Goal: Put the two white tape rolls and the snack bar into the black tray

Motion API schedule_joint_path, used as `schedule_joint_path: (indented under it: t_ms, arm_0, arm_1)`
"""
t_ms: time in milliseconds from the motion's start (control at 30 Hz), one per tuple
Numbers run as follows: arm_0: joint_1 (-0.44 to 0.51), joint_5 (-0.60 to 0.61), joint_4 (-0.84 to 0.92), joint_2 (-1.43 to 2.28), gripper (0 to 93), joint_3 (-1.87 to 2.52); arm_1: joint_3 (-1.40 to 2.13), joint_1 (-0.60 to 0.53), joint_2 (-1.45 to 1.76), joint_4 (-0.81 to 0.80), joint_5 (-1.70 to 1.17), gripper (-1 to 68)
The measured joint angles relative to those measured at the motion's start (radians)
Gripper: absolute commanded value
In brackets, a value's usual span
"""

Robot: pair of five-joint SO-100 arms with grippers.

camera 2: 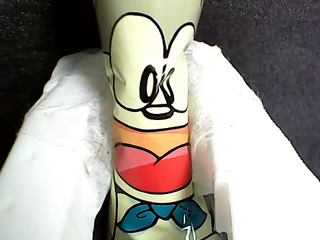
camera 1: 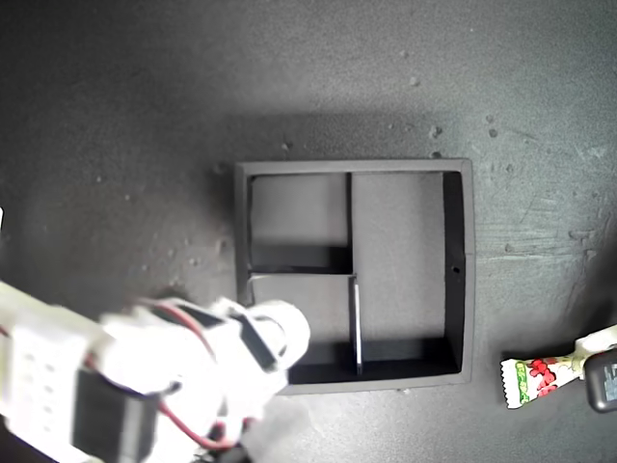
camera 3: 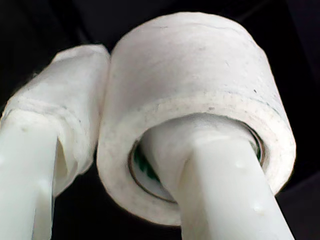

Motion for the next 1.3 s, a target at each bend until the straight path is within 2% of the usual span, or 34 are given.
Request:
schedule_joint_path:
  t_ms: [133,367,533,633,733,867,1033,1133,1300]
  arm_0:
    - [0.015,-0.002,0.052,-0.253,0.1,-0.407]
    - [0.025,-0.031,0.061,-0.27,0.6,-0.362]
    - [0.023,-0.072,0.061,-0.244,6.3,-0.152]
    - [0.021,-0.08,0.061,-0.204,11.9,-0.04]
    - [0.021,-0.08,0.061,-0.192,13.8,0.017]
    - [-0.003,-0.063,0.061,-0.13,14.0,0.046]
    - [-0.06,-0.048,0.061,0.083,14.0,0.153]
    - [-0.094,-0.046,0.061,0.252,14.6,0.264]
    - [-0.067,-0.207,0.061,0.508,16.9,0.503]
  arm_1:
    - [-0.103,0.106,-0.012,0.164,-0.063,-0.4]
    - [-0.411,0.388,-0.008,0.618,0.067,-0.4]
    - [-0.574,0.39,-0.011,0.854,0.348,-0.4]
    - [-0.64,0.403,-0.014,0.95,0.373,-0.5]
    - [-0.709,0.476,-0.014,1.054,0.21,-0.5]
    - [-0.807,0.612,-0.014,1.157,-0.173,-0.6]
    - [-0.936,0.787,-0.021,1.121,-0.739,-0.6]
    - [-1.035,0.818,-0.06,1.081,-1.065,-0.6]
    - [-1.359,0.784,-0.364,1.126,-1.491,-0.5]
